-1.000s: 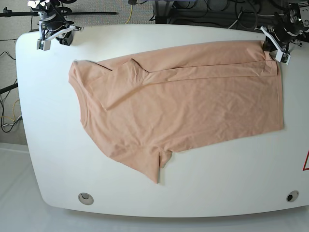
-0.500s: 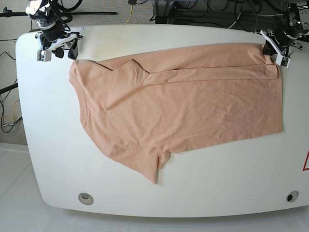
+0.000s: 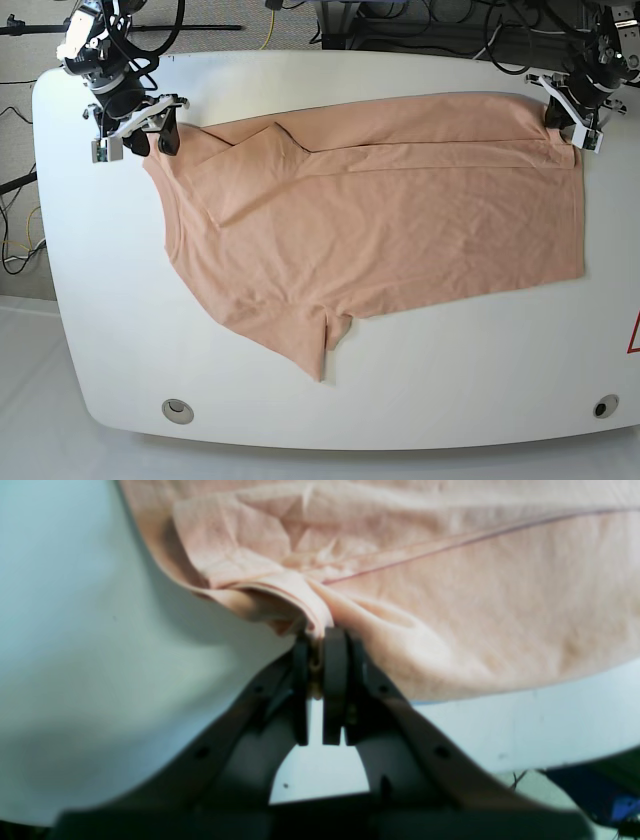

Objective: Fold the T-shirt properly
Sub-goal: 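Pull the right gripper along the edge toward the left gripper, tightening fabric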

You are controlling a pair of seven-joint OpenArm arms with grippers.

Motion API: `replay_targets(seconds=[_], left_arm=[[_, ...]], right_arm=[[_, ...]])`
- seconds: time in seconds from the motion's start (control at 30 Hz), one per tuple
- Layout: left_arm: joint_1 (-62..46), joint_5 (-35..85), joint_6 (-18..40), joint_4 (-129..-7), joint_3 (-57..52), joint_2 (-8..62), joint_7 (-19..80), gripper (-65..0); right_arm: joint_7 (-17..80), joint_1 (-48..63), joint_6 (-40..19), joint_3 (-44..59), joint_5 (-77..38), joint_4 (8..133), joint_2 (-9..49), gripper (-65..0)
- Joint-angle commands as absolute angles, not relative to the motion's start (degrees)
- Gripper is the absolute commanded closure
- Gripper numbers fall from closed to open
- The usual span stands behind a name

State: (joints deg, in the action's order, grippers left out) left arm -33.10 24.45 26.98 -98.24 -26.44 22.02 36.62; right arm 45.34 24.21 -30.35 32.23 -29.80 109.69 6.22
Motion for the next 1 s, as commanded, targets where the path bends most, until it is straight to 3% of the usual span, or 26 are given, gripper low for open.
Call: replay_targets(seconds=[0.0,0.27,0.53,0.97], left_arm=[[-31.78,24.79,27.15,-98.9,-26.86,22.81,36.1,-0.5],[-30.8,24.81,27.26,-98.77,-26.71,22.8,36.2,-0.4],[-31.89,24.64,27.23,-98.79,-26.46,23.08,35.81,-0.3],[-31.83,24.38,27.5,-98.88,-26.48,23.09,36.83,-1.0]], right_arm=[[46.58,22.11,-31.98,32.46,-30.68,112.22,6.0,-27.4],[47.82,19.1,-32.15,29.85,-31.17,111.5,5.04,-25.9],[41.32,21.07,-29.58,24.3,-29.64,106.03,5.31,-26.7],[36.86,24.29,-27.61,23.92,-29.97,101.09,5.64,-27.2]])
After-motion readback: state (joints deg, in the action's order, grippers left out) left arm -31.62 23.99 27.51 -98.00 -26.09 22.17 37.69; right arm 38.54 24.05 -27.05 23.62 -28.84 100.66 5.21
